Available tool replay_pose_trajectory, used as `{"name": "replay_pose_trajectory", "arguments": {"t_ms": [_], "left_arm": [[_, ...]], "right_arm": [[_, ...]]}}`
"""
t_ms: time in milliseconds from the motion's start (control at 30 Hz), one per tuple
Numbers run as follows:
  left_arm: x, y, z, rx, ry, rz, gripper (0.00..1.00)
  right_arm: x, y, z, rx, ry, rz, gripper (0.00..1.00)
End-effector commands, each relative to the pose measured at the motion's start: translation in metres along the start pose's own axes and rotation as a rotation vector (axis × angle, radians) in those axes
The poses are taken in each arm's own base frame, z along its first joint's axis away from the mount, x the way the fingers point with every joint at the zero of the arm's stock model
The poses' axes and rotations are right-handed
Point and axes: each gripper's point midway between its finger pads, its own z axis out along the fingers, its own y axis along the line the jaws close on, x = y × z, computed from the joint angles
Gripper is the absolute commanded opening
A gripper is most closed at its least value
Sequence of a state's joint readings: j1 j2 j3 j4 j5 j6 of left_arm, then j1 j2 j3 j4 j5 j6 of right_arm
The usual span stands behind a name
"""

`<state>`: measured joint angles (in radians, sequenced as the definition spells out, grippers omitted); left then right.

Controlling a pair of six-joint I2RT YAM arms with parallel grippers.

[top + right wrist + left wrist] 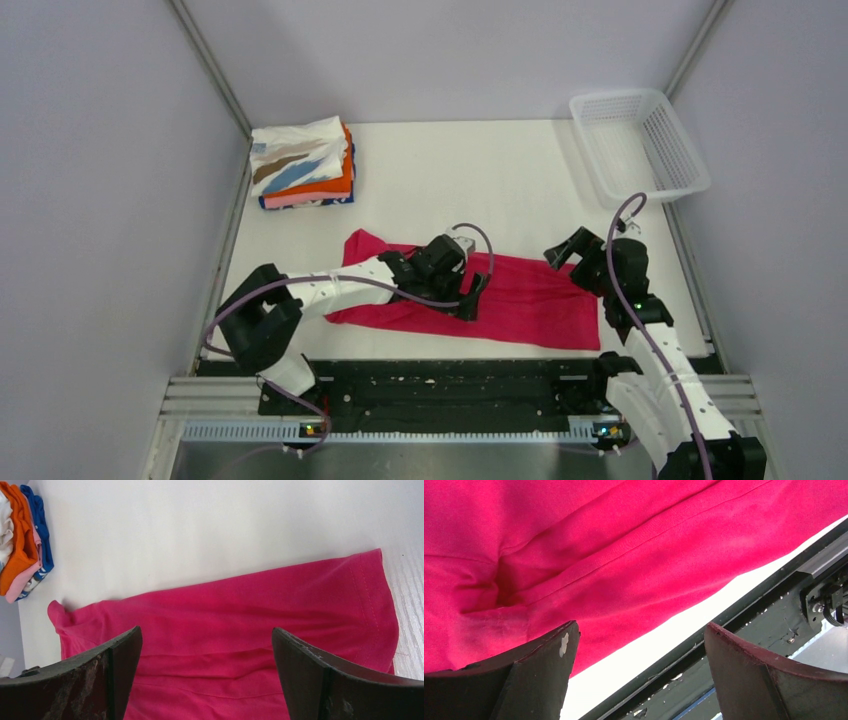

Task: Fold and stack the t-shirts
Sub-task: Fold the other side of the tshirt into a rectangle, then rotate the tshirt 90 degrees

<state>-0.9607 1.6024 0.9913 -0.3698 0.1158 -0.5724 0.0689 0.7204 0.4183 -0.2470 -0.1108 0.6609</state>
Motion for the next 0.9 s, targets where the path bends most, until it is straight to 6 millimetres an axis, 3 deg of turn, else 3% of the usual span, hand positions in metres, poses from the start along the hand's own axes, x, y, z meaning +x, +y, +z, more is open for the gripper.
{"name": "replay_pose_trajectory", "arguments": {"t_ms": [0, 67, 133, 233, 333, 500, 667, 867], "left_arm": [[-0.026, -0.016, -0.043, 0.070, -0.142, 0.031, 0.99], [-0.038, -0.012, -0.065, 0.044, -0.235, -0.003, 0.99], [-0.047, 0.008, -0.079, 0.002, -0.330, -0.082, 0.99], [-0.047, 0.054, -0.078, 0.009, -0.340, -0.294, 0.99], [-0.054, 0.104, -0.070, 0.011, -0.381, -0.494, 0.99], [-0.075, 0.132, -0.044, -0.016, -0.409, -0.627, 0.99], [-0.098, 0.173, -0.026, -0.169, -0.405, -0.725, 0.99], [-0.144, 0.198, 0.017, -0.229, -0.360, -0.759, 0.99]], "right_arm": [[-0.012, 0.013, -0.003, -0.056, -0.032, -0.041, 0.99], [-0.012, 0.014, -0.002, -0.061, -0.030, -0.047, 0.99], [-0.011, 0.019, 0.002, -0.080, -0.031, -0.058, 0.99], [0.004, 0.036, 0.014, -0.114, 0.010, -0.124, 0.99], [0.024, 0.060, 0.028, -0.154, 0.083, -0.226, 0.99], [0.054, 0.078, 0.052, -0.184, 0.159, -0.281, 0.99], [0.070, 0.073, 0.071, -0.159, 0.192, -0.287, 0.99], [0.088, 0.053, 0.079, -0.037, 0.232, -0.337, 0.99]]}}
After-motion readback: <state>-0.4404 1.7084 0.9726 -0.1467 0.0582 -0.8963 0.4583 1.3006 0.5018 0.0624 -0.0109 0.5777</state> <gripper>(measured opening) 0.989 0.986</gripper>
